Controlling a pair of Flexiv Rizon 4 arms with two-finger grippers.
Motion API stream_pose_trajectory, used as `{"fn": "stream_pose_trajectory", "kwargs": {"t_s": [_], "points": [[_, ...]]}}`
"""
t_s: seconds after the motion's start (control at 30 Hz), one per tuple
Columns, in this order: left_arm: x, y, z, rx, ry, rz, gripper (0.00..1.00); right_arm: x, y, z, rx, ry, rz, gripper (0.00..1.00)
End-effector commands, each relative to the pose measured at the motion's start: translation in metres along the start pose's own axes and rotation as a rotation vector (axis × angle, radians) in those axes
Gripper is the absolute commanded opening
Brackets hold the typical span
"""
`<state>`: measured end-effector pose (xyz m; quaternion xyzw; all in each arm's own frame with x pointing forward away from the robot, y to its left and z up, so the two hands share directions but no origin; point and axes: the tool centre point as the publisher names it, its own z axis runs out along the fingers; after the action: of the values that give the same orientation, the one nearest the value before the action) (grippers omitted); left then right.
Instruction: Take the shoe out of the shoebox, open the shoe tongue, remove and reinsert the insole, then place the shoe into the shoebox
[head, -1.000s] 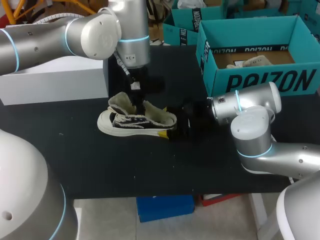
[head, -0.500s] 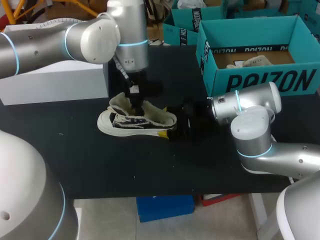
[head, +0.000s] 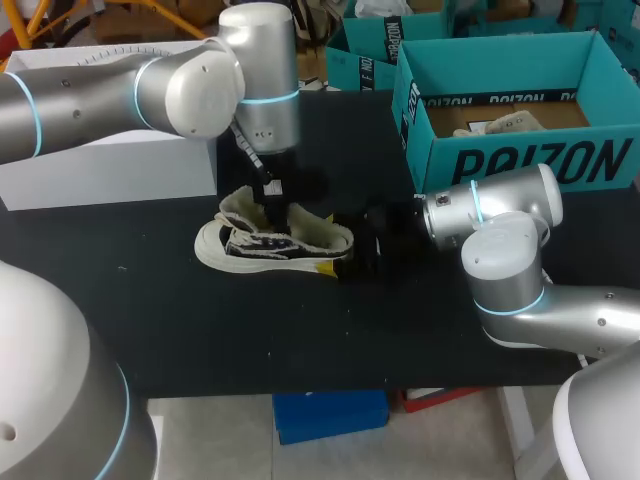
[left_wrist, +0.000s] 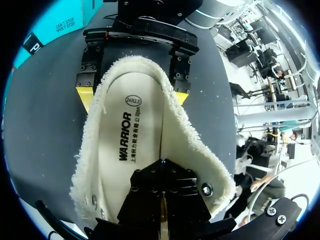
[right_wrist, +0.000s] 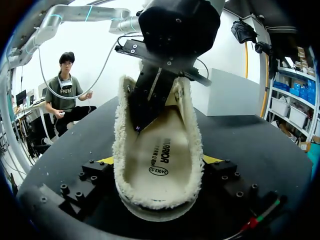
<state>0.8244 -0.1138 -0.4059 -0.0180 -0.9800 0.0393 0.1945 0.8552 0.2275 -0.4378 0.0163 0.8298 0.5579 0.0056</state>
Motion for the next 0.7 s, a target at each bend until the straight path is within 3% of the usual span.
{"fn": "stream_pose_trajectory", "kwargs": {"t_s": [0.03,0.23,0.3,0.37,0.4,0.5,0.7], "points": [[0.001,-0.001,0.006,0.004,-0.003,-0.002,0.0,0.0,-0.007,0.003,0.0,-0.001,0.003,0.0],[-0.003,-0.001,0.011,-0.005,-0.007,-0.009,0.0,0.0,-0.007,0.003,0.0,-0.001,0.003,0.0],[-0.004,-0.001,0.012,-0.014,-0.016,-0.01,0.19,0.0,-0.007,0.003,0.0,-0.001,0.003,0.0],[-0.005,0.0,0.013,-0.016,-0.019,-0.01,0.2,0.0,-0.007,0.003,0.0,-0.001,0.003,0.0],[-0.006,0.0,0.014,-0.018,-0.021,-0.011,0.27,0.0,-0.007,0.003,0.0,-0.001,0.003,0.0],[-0.009,0.001,0.016,-0.028,-0.035,-0.016,0.21,0.0,-0.007,0.003,0.0,-0.001,0.003,0.0],[-0.011,0.002,0.022,-0.07,-0.098,-0.039,0.21,0.0,-0.007,0.003,0.0,-0.001,0.003,0.0]]}}
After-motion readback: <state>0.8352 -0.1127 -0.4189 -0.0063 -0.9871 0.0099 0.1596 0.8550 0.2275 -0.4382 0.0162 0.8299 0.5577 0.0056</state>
